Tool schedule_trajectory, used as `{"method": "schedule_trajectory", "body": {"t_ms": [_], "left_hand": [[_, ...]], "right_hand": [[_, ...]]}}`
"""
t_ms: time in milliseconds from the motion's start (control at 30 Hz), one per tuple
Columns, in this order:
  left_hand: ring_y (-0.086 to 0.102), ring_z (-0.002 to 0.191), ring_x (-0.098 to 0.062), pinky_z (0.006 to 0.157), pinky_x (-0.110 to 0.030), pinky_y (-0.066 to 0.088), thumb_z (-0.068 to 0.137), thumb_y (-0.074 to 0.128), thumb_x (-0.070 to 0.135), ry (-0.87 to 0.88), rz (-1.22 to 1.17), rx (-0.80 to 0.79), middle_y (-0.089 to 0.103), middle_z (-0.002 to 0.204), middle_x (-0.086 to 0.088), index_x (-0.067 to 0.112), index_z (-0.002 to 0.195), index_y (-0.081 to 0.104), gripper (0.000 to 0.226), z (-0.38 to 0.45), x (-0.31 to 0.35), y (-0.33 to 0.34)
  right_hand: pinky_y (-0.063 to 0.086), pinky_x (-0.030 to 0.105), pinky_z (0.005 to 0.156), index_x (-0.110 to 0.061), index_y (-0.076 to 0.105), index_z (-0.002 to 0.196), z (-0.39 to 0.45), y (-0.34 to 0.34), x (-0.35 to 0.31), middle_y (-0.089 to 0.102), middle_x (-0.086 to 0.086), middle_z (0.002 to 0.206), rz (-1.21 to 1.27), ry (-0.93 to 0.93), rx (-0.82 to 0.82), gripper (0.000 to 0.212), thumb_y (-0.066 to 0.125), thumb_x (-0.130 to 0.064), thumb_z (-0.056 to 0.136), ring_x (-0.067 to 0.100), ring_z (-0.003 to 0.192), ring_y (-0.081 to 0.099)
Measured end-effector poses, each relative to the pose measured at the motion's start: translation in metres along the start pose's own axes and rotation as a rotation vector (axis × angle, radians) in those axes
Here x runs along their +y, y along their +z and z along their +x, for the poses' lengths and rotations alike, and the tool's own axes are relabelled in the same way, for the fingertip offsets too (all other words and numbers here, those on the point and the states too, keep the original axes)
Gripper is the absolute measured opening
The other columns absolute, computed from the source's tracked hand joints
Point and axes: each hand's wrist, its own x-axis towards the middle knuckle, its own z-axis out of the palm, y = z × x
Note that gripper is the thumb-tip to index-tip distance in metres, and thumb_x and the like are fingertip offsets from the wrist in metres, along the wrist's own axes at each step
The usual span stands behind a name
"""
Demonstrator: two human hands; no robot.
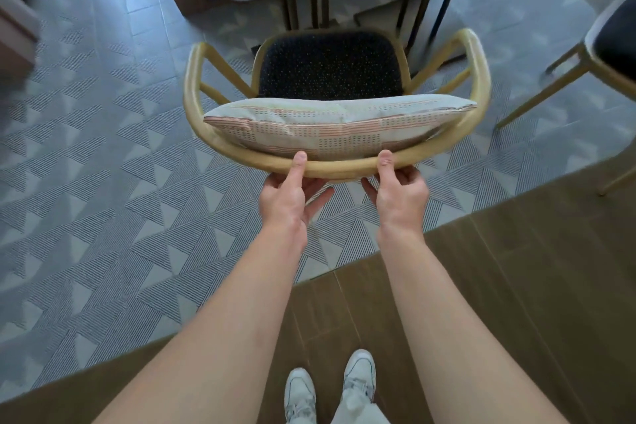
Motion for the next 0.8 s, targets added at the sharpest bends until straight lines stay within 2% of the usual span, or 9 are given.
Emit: {"method": "schedule_trajectory", "body": {"t_ms": [100,200,300,467,567,633,700,800], "left_hand": [[0.077,0.089,-0.027,0.069,-0.039,0.063,0.093,0.073,0.027,0.014,0.009,-0.007,0.075,0.109,-0.015,0.012,0.125,0.060,0.038,0.012,0.011,0.013],[0.076,0.091,-0.030,0.074,-0.043,0.064,0.092,0.074,0.027,0.025,-0.005,-0.009,0.075,0.110,-0.018,0.012,0.127,0.058,0.042,0.027,0.027,0.031],[0.077,0.086,-0.029,0.078,-0.043,0.064,0.091,0.075,0.025,0.008,-0.008,-0.010,0.075,0.106,-0.019,0.009,0.130,0.056,0.046,0.037,0.034,0.044],[0.076,0.091,-0.029,0.071,-0.036,0.064,0.092,0.073,0.021,-0.013,-0.055,0.000,0.073,0.114,-0.019,0.008,0.133,0.053,0.047,0.040,0.035,0.045],[0.076,0.091,-0.027,0.069,-0.035,0.063,0.092,0.073,0.019,-0.035,-0.071,-0.014,0.073,0.113,-0.017,0.008,0.133,0.053,0.047,0.040,0.039,0.054],[0.077,0.086,-0.024,0.069,-0.034,0.063,0.091,0.074,0.018,-0.051,-0.058,-0.028,0.074,0.108,-0.015,0.008,0.130,0.054,0.045,0.041,0.042,0.068],[0.077,0.080,-0.021,0.066,-0.033,0.062,0.090,0.075,0.017,-0.063,-0.052,-0.040,0.074,0.107,-0.015,0.006,0.127,0.056,0.043,0.041,0.045,0.084],[0.077,0.077,-0.020,0.062,-0.031,0.061,0.090,0.076,0.015,-0.073,-0.068,-0.029,0.072,0.114,-0.017,0.006,0.127,0.055,0.043,0.043,0.043,0.101]], "right_hand": [[0.059,0.020,0.078,-0.006,0.059,0.124,0.013,0.015,-0.011,0.069,-0.003,0.109,0.000,-0.017,0.015,0.041,0.070,-0.029,0.093,0.007,0.096,0.068],[0.061,0.035,0.087,-0.007,0.058,0.126,0.030,0.036,-0.023,0.069,0.001,0.116,0.004,-0.011,0.023,0.046,0.073,-0.032,0.090,0.015,0.103,0.069],[0.062,0.036,0.085,-0.004,0.057,0.125,0.044,0.046,-0.032,0.067,0.003,0.117,0.031,0.014,0.058,0.045,0.072,-0.031,0.091,0.017,0.103,0.069],[0.062,0.039,0.085,-0.005,0.059,0.124,0.044,0.049,-0.026,0.069,0.001,0.113,0.016,-0.003,0.074,0.042,0.070,-0.031,0.092,0.015,0.102,0.070],[0.062,0.032,0.077,-0.004,0.058,0.123,0.050,0.051,-0.034,0.067,0.003,0.114,0.046,0.013,0.101,0.040,0.068,-0.030,0.094,0.015,0.101,0.069],[0.061,0.029,0.073,-0.006,0.059,0.118,0.060,0.051,-0.044,0.067,0.002,0.112,0.039,0.017,0.123,0.036,0.068,-0.032,0.094,0.011,0.090,0.071],[0.062,0.034,0.078,-0.009,0.062,0.113,0.072,0.050,-0.056,0.068,0.002,0.109,0.018,0.019,0.140,0.034,0.069,-0.035,0.093,0.010,0.086,0.071],[0.062,0.040,0.082,-0.010,0.064,0.108,0.086,0.045,-0.065,0.070,0.003,0.108,0.002,0.020,0.141,0.030,0.070,-0.035,0.093,0.012,0.092,0.070]]}}
